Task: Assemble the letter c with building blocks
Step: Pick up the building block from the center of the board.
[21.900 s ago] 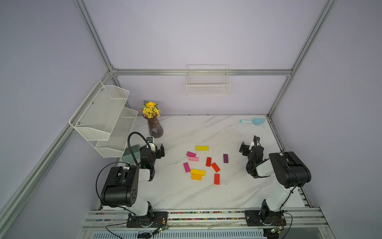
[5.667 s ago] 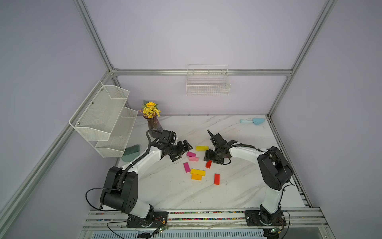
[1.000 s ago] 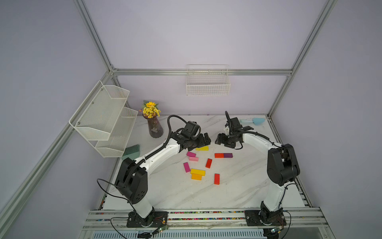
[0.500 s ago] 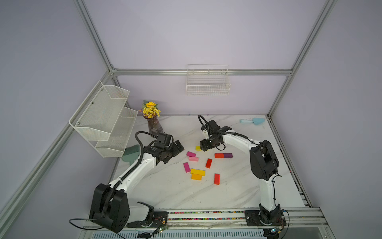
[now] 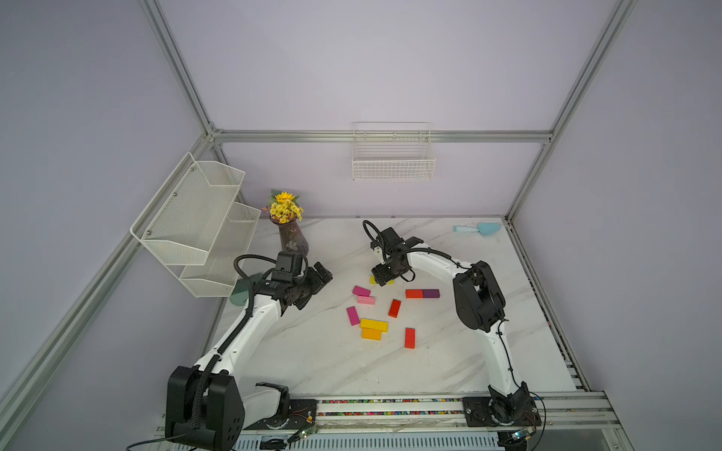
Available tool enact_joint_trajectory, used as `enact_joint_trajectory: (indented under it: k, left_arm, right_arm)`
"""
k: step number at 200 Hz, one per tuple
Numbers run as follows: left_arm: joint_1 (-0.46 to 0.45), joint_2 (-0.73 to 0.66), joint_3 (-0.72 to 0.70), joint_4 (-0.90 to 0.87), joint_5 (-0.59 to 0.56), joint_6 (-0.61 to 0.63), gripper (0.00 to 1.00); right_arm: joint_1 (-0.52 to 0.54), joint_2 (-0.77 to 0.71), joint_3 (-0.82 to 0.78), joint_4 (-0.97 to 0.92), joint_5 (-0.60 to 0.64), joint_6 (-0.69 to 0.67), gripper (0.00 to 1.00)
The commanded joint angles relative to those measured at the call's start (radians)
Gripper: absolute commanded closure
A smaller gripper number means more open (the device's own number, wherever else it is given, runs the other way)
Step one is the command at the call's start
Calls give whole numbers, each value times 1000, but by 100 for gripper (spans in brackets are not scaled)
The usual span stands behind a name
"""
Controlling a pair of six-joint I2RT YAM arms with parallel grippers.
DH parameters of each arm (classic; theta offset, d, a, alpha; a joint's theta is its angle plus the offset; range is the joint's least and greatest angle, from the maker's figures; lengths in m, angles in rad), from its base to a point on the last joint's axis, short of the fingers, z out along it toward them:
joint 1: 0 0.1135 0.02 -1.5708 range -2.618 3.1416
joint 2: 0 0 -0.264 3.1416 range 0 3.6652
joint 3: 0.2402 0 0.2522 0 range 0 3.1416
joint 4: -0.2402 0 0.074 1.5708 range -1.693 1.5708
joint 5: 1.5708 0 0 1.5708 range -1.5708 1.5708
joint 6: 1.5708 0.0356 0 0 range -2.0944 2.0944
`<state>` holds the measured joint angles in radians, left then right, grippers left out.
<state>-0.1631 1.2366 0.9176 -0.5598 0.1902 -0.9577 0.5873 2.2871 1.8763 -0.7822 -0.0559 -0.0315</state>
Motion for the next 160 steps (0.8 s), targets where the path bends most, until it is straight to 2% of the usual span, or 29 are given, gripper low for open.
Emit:
enact_joint_trajectory:
  k: [1, 43, 75, 90, 139, 160]
  left_arm:
    - [14, -4, 4, 3, 48, 14, 0]
    - [19, -9, -6, 18, 58, 7, 0]
    - [19, -5, -12, 38, 77, 5, 0]
    - [20, -1, -14, 51, 91, 6, 0]
    - [20, 14, -14, 74, 122, 2, 0]
    - [20, 16, -19, 82, 138, -3, 0]
  right_arm:
    - [14, 37, 51, -63, 5, -44, 25]
    - [19, 70, 79, -81, 7, -45, 25]
    - [19, 75, 87, -89, 12, -41, 31]
    - [20, 70, 86, -92, 11, -38, 38]
    - [23, 20, 46, -79, -1, 9, 75]
    - [23, -18, 22, -60, -26, 71, 81]
